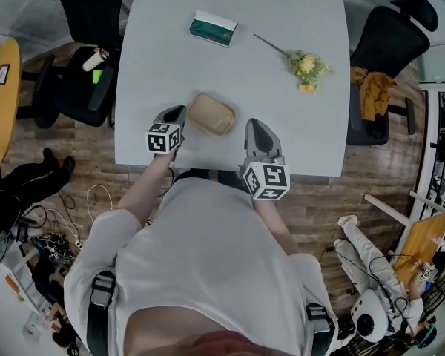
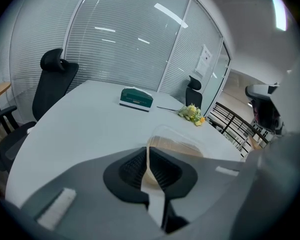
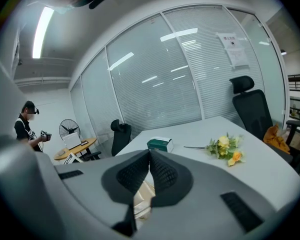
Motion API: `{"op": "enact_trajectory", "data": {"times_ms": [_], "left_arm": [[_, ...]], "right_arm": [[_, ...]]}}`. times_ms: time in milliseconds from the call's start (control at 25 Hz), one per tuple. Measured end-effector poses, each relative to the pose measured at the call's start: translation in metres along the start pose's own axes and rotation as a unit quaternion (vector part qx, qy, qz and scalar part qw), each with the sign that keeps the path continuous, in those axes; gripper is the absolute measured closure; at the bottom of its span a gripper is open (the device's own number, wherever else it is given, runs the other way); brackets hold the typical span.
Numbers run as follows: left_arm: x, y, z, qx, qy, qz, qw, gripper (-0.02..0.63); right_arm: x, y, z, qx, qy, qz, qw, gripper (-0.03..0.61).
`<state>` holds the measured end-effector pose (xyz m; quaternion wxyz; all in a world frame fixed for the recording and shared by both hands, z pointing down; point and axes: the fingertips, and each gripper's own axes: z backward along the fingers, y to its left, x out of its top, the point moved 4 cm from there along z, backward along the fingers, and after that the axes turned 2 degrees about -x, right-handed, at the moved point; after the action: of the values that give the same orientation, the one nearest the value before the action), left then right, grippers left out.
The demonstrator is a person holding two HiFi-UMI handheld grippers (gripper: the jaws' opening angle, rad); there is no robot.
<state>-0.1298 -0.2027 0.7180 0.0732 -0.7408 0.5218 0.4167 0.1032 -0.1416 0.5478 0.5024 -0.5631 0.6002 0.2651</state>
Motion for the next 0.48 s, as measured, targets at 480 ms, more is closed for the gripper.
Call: {"op": "enact_trajectory", "data": {"times_ms": [480], "left_arm": [[0.049, -0.028, 0.045, -0.007, -0.101, -0.041, 0.9940, 0.588]], "right_arm": [[0.008, 0.003, 0.014, -0.010, -0.015, 0.011, 1.000, 0.569]]}}
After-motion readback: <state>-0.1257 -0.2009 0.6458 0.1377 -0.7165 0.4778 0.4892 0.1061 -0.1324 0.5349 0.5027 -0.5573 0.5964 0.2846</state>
